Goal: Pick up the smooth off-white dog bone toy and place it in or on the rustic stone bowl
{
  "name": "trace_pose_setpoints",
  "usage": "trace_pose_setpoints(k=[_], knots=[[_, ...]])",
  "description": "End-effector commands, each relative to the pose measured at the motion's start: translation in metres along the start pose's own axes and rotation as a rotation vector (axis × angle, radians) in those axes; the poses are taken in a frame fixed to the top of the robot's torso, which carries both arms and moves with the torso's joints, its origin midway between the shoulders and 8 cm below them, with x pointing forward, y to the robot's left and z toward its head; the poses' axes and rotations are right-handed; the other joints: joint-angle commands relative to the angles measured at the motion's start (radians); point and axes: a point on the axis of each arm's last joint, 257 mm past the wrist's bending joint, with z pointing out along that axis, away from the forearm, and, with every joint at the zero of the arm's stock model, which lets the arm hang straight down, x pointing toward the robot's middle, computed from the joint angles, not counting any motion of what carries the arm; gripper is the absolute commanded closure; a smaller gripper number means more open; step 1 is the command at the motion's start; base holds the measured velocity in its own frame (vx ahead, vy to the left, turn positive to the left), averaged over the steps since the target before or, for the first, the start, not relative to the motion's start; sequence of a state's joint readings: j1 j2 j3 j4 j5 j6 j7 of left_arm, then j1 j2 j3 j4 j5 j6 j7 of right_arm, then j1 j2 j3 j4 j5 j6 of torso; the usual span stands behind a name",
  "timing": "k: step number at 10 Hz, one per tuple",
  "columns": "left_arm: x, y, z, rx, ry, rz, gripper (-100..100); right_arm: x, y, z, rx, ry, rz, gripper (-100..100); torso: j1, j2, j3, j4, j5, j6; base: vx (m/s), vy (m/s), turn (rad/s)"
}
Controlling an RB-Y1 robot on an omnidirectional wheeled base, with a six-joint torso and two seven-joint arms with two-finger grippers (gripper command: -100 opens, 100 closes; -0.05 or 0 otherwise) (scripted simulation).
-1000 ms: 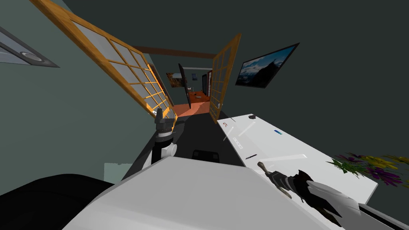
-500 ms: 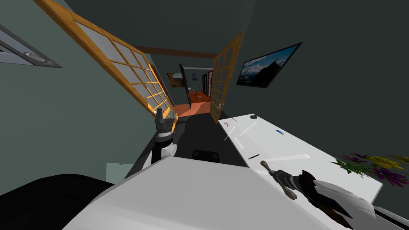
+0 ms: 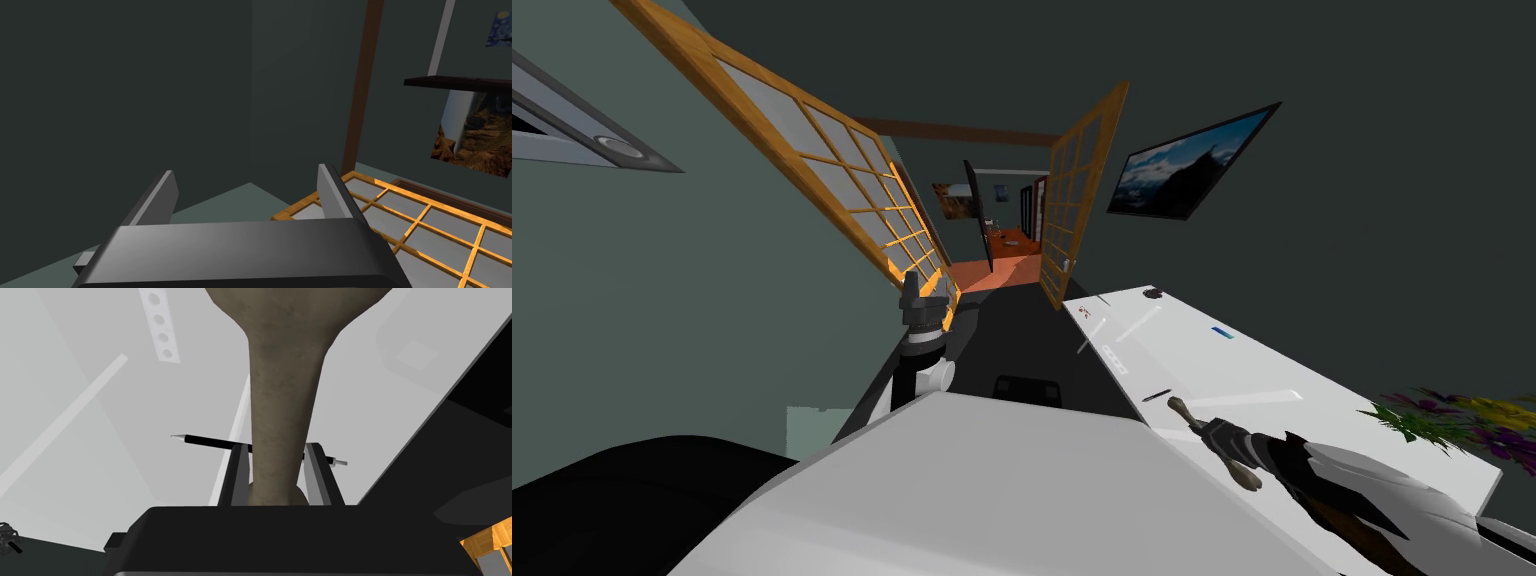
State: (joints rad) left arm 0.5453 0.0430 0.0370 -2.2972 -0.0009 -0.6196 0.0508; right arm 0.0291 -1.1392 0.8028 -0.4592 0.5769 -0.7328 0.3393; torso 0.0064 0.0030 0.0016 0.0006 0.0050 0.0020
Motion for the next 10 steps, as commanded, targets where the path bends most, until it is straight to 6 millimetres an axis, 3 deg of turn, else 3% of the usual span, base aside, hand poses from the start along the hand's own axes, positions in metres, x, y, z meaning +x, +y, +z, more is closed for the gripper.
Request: trace_pose_setpoints(k=[1, 4, 10], knots=[[0.0, 0.0, 0.0, 0.0, 0.0, 0.0, 0, 0.012, -0.007, -0.006, 0.02, 0.022, 0.009, 100, 0.0, 0.0, 0.0, 0.0, 0.0, 0.0, 0.004, -0.007, -0.006], [0.0, 0.0, 0.0, 0.0, 0.0, 0.0, 0, 0.013, -0.031, -0.026, 0.038, 0.054, -0.126, 100, 0.003, -0.002, -0.001, 0.0, 0.001, -0.002, 0.044, 0.062, 0.057], [0.0, 0.0, 0.0, 0.0, 0.0, 0.0, 0, 0.015, -0.045, -0.044, 0.02, 0.107, -0.33, 100, 0.0, -0.007, -0.004, -0.002, 0.001, -0.005, 0.072, 0.019, 0.062]])
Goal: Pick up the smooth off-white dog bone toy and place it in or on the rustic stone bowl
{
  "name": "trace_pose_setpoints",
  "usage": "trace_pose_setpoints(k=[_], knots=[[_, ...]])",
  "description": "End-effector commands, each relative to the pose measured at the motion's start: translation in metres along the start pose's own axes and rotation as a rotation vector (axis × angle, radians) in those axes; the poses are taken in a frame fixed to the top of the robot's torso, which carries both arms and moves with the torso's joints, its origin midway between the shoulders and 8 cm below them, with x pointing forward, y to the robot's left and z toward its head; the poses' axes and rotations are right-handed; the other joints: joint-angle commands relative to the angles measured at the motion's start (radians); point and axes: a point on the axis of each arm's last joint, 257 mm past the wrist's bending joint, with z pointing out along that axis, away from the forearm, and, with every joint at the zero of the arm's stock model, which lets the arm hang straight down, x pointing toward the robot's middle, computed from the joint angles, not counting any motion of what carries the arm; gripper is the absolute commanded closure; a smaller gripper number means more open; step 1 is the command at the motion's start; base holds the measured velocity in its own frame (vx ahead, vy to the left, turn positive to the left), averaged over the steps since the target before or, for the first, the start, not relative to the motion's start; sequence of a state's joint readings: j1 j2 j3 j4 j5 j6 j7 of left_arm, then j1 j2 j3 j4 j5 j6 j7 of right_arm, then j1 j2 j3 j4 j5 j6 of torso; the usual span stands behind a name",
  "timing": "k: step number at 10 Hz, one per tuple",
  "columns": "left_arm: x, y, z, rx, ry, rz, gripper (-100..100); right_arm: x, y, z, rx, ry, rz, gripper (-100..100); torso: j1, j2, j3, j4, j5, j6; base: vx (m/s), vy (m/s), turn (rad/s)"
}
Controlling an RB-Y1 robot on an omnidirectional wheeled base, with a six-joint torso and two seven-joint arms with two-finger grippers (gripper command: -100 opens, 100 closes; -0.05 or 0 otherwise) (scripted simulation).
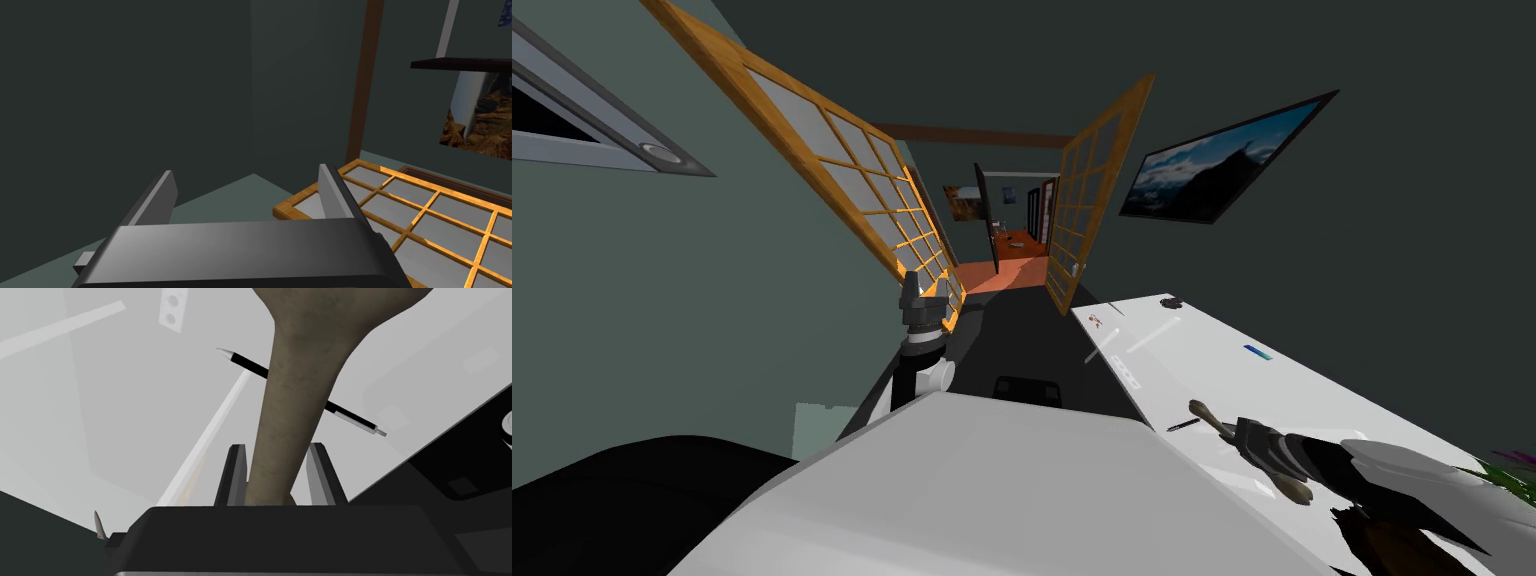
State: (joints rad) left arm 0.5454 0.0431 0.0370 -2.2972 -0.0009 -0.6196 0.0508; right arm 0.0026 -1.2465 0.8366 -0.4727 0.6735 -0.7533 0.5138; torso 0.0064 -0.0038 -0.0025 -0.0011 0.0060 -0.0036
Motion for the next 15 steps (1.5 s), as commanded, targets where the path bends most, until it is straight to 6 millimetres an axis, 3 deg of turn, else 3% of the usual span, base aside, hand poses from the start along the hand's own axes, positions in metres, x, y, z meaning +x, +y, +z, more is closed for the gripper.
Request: trace_pose_setpoints(k=[1, 2, 3, 7, 11, 13, 15], knots=[[0.0, 0.0, 0.0, 0.0, 0.0, 0.0, 0, 0.001, -0.007, -0.008, -0.002, 0.014, -0.065, 100, 0.0, 0.0, 0.0, 0.0, 0.0, 0.0, 0.073, -0.004, 0.046], [0.0, 0.0, 0.0, 0.0, 0.0, 0.0, 0, 0.005, -0.019, -0.017, 0.017, 0.025, -0.052, 100, 0.0, 0.0, 0.0, 0.0, 0.0, 0.0, 0.048, -0.048, -0.03], [0.0, 0.0, 0.0, 0.0, 0.0, 0.0, 0, -0.001, -0.017, -0.014, 0.01, 0.014, -0.058, 100, -0.002, 0.002, 0.001, 0.0, 0.001, 0.001, 0.008, -0.06, -0.021], [0.0, 0.0, 0.0, 0.0, 0.0, 0.0, 0, 0.01, -0.025, -0.022, 0.031, 0.033, -0.023, 100, -0.002, 0.008, 0.004, 0.001, 0.0, 0.003, -0.014, -0.033, -0.022], [0.0, 0.0, 0.0, 0.0, 0.0, 0.0, 0, 0.031, -0.035, -0.036, 0.064, 0.062, 0.091, 100, -0.01, 0.011, 0.006, 0.002, -0.001, 0.005, -0.038, -0.127, -0.078], [0.0, 0.0, 0.0, 0.0, 0.0, 0.0, 0, 0.031, -0.035, -0.036, 0.064, 0.062, 0.091, 100, -0.008, 0.011, 0.007, 0.003, -0.002, 0.006, -0.027, -0.059, -0.014], [0.0, 0.0, 0.0, 0.0, 0.0, 0.0, 0, 0.046, -0.036, -0.044, 0.078, 0.083, 0.167, 100, -0.005, 0.011, 0.007, 0.003, 0.0, 0.008, -0.023, -0.115, -0.104]])
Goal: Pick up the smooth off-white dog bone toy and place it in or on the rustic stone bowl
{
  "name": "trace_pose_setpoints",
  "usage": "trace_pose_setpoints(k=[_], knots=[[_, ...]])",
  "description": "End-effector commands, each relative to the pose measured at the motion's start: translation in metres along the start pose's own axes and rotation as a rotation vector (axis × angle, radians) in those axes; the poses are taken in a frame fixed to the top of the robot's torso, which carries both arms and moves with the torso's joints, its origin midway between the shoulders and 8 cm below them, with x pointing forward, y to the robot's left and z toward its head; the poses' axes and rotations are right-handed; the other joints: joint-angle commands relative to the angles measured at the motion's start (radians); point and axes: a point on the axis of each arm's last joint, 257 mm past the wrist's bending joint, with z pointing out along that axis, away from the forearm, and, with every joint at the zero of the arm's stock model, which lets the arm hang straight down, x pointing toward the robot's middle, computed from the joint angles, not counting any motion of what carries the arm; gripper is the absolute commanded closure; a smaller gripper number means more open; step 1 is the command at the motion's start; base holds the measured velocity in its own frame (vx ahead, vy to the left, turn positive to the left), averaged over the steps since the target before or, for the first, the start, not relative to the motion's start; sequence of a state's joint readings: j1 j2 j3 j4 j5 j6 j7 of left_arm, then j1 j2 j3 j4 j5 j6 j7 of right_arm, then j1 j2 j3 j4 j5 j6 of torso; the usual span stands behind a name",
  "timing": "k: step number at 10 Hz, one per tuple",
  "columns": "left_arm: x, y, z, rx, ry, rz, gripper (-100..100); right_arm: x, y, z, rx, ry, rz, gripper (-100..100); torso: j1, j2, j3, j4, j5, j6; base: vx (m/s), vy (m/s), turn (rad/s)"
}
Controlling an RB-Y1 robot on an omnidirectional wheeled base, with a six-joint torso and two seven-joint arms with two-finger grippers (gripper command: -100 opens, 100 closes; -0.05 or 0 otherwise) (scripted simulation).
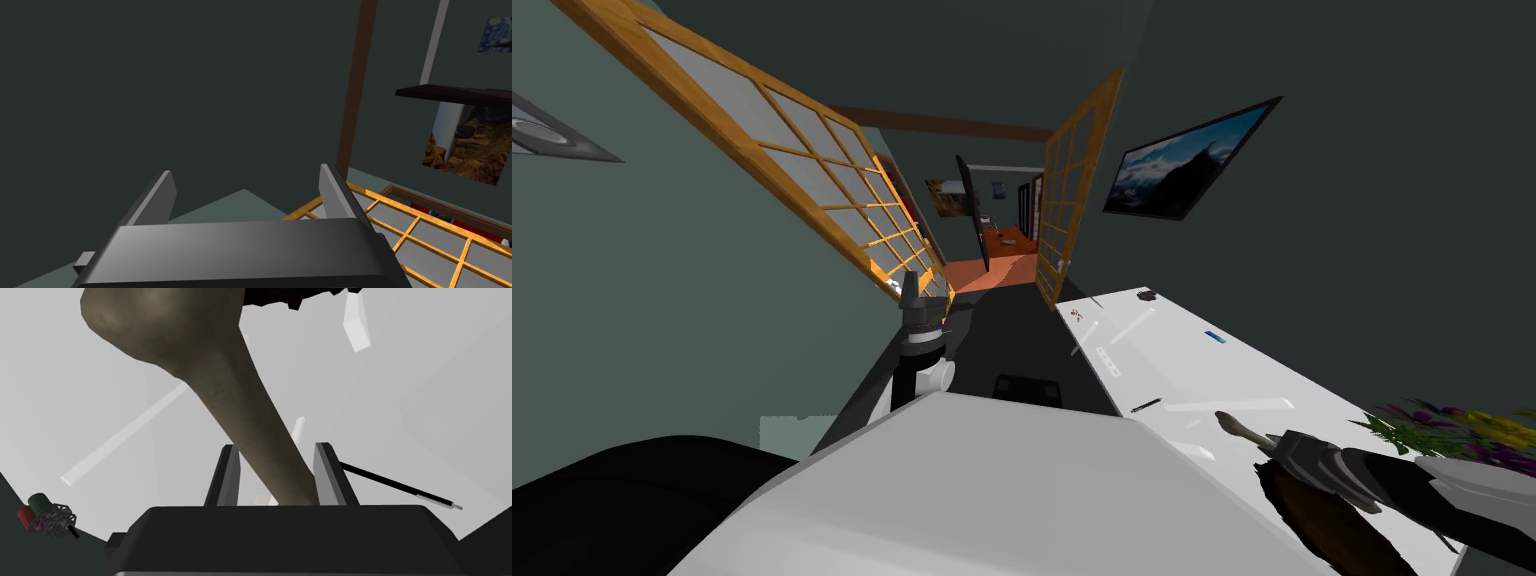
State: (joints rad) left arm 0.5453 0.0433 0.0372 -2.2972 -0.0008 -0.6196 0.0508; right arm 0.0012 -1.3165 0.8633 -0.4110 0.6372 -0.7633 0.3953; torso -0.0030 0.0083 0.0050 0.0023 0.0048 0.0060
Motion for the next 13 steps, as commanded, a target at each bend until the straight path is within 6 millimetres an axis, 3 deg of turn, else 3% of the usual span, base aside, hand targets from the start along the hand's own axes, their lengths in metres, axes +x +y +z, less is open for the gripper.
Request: trace_pose_setpoints(k=[1, 8, 9, 13], knots=[[0.0, 0.0, 0.0, 0.0, 0.0, 0.0, 0, 0.01, -0.002, -0.004, 0.008, 0.015, 0.047, 100, 0.0, 0.0, 0.0, 0.0, 0.0, 0.0, -0.036, -0.151, -0.078], [0.0, 0.0, 0.0, 0.0, 0.0, 0.0, 0, 0.029, -0.005, -0.012, 0.023, 0.04, 0.135, 100, 0.003, 0.001, 0.002, 0.002, 0.0, 0.004, -0.028, -0.092, -0.047], [0.0, 0.0, 0.0, 0.0, 0.0, 0.0, 0, 0.031, -0.006, -0.013, 0.025, 0.044, 0.138, -100, 0.006, 0.001, 0.001, 0.002, 0.0, 0.002, -0.003, -0.011, -0.001], [0.0, 0.0, 0.0, 0.0, 0.0, 0.0, 0, 0.031, -0.006, -0.013, 0.025, 0.044, 0.138, -100, 0.011, -0.001, 0.0, 0.001, 0.001, 0.002, 0.0, 0.0, 0.0]])
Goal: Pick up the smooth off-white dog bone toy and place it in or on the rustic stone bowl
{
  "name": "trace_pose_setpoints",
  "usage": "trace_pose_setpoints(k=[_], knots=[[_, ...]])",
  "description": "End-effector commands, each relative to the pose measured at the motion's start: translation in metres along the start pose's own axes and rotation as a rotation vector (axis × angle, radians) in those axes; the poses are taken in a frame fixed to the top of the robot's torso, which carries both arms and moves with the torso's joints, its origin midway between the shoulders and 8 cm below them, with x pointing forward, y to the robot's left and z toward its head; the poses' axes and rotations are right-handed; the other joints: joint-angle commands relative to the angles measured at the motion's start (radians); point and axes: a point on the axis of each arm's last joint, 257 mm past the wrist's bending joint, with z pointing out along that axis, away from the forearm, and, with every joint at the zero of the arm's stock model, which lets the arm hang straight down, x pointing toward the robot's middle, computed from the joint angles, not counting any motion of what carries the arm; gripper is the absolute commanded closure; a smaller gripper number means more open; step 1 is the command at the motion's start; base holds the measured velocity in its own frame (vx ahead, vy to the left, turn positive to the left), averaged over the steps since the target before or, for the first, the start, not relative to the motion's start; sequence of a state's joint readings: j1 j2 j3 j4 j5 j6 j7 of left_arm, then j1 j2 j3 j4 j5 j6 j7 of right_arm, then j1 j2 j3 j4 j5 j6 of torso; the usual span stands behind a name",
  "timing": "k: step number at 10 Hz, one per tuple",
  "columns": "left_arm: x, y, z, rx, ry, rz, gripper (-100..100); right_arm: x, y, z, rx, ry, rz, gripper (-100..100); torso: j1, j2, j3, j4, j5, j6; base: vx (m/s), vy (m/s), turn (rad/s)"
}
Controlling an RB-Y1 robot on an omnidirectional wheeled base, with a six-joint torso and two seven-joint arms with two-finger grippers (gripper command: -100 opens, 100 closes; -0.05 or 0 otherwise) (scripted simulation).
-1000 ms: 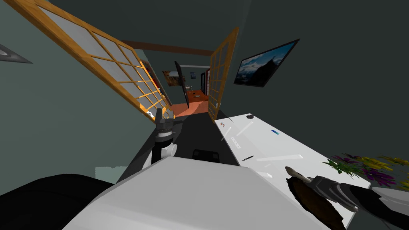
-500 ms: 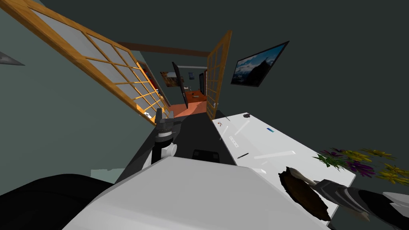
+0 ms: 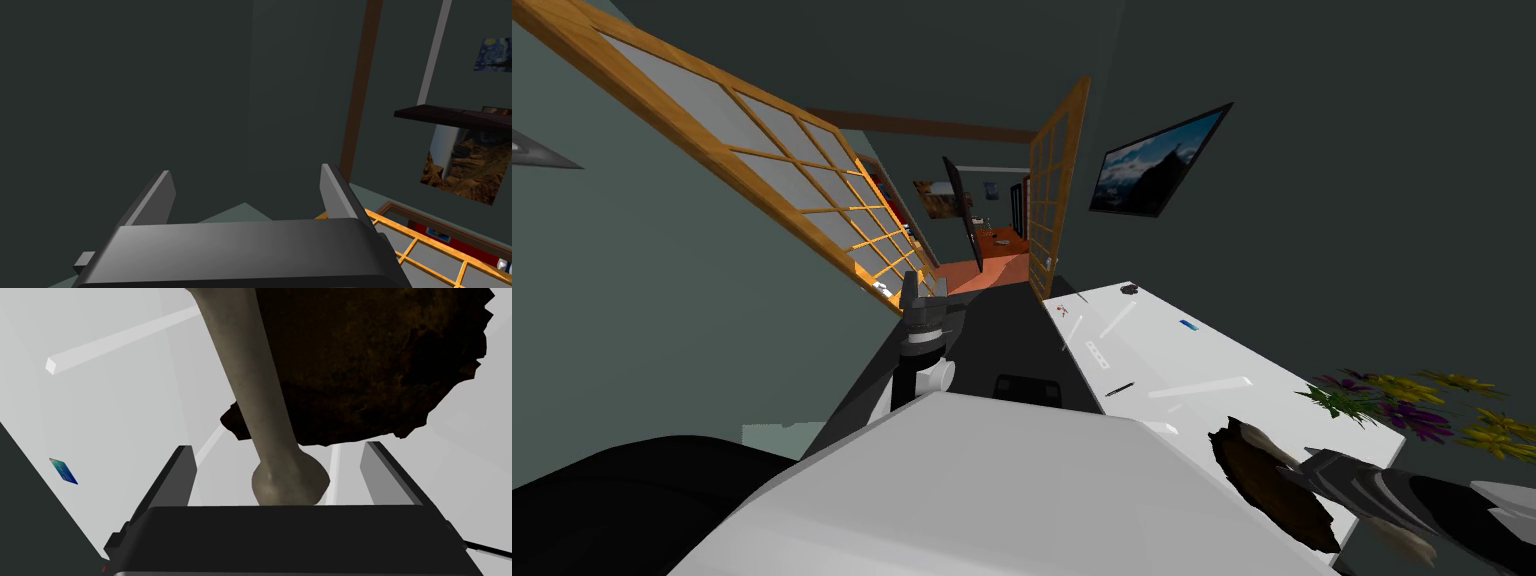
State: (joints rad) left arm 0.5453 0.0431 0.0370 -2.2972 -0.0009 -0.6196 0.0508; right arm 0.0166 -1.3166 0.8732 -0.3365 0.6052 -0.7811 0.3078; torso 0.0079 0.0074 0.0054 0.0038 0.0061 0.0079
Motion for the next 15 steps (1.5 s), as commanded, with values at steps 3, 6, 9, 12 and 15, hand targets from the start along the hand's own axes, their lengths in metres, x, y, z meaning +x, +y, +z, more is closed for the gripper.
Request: trace_pose_setpoints(k=[3, 6, 9, 12, 15], knots=[[0.0, 0.0, 0.0, 0.0, 0.0, 0.0, 0, -0.003, -0.012, -0.018, -0.011, -0.001, -0.016, -100, 0.001, -0.001, -0.001, 0.0, 0.0, 0.0, 0.03, 0.009, -0.037], [0.0, 0.0, 0.0, 0.0, 0.0, 0.0, 0, -0.004, -0.017, -0.025, -0.015, -0.001, -0.023, -100, 0.001, -0.002, -0.001, 0.0, 0.001, 0.0, 0.028, 0.01, -0.019], [0.0, 0.0, 0.0, 0.0, 0.0, 0.0, 0, -0.003, -0.022, -0.032, -0.015, 0.0, -0.027, -100, 0.001, -0.002, -0.001, 0.0, 0.0, 0.0, 0.014, 0.004, -0.014], [0.0, 0.0, 0.0, 0.0, 0.0, 0.0, 0, -0.003, -0.021, -0.032, -0.018, -0.001, -0.028, 0, 0.0, 0.0, 0.0, 0.0, 0.0, 0.0, 0.0, 0.0, 0.0], [0.0, 0.0, 0.0, 0.0, 0.0, 0.0, 0, -0.003, -0.021, -0.032, -0.018, -0.001, -0.028, 0, 0.0, 0.0, 0.0, 0.0, 0.0, 0.0, 0.0, 0.0, 0.0]])
